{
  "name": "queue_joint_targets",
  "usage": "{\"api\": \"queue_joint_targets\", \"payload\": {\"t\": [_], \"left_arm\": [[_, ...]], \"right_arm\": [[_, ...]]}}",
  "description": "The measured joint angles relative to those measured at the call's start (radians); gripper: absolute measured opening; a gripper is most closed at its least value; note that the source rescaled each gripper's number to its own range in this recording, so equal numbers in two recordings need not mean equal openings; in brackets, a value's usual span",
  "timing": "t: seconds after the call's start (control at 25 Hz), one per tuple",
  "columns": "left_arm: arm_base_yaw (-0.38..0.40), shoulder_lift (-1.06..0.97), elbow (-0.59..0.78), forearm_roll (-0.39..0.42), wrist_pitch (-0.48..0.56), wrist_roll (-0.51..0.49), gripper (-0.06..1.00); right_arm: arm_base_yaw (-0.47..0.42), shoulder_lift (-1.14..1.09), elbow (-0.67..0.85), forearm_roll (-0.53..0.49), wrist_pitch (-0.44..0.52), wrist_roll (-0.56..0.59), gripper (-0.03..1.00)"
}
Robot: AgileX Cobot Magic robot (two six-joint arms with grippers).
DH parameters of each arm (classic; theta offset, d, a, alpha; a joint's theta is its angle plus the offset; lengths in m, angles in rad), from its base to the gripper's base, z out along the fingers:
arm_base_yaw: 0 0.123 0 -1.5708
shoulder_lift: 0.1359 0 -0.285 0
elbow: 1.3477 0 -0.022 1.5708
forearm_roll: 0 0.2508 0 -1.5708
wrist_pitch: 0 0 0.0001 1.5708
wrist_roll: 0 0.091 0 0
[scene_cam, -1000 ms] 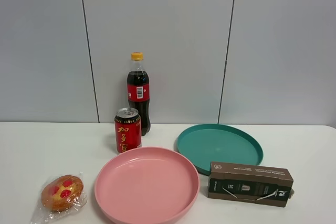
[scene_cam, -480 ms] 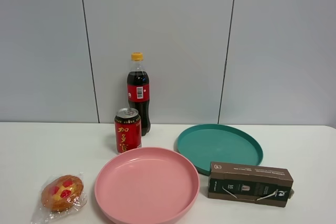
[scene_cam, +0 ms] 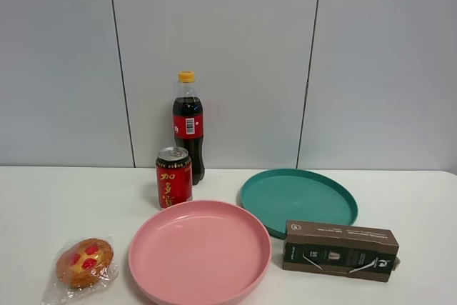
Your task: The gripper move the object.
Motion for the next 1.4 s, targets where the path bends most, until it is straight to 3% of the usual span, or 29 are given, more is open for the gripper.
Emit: {"api": "queue_joint_targets", "payload": {"t": [0.08, 0.32, 1.4], "left_arm": [[0.0, -0.001, 0.022, -0.007, -0.058, 0.008, 0.92], [0.0, -0.001, 0.034, -0.009, -0.085, 0.008, 0.92], [0.0, -0.001, 0.034, -0.011, -0.086, -0.02, 0.92]], "right_arm": [[0.0, 0.0, 0.0, 0.0, 0.0, 0.0, 1.0], [0.0, 0.0, 0.0, 0.0, 0.0, 0.0, 1.0], [0.0, 0.0, 0.0, 0.0, 0.0, 0.0, 1.0]]}}
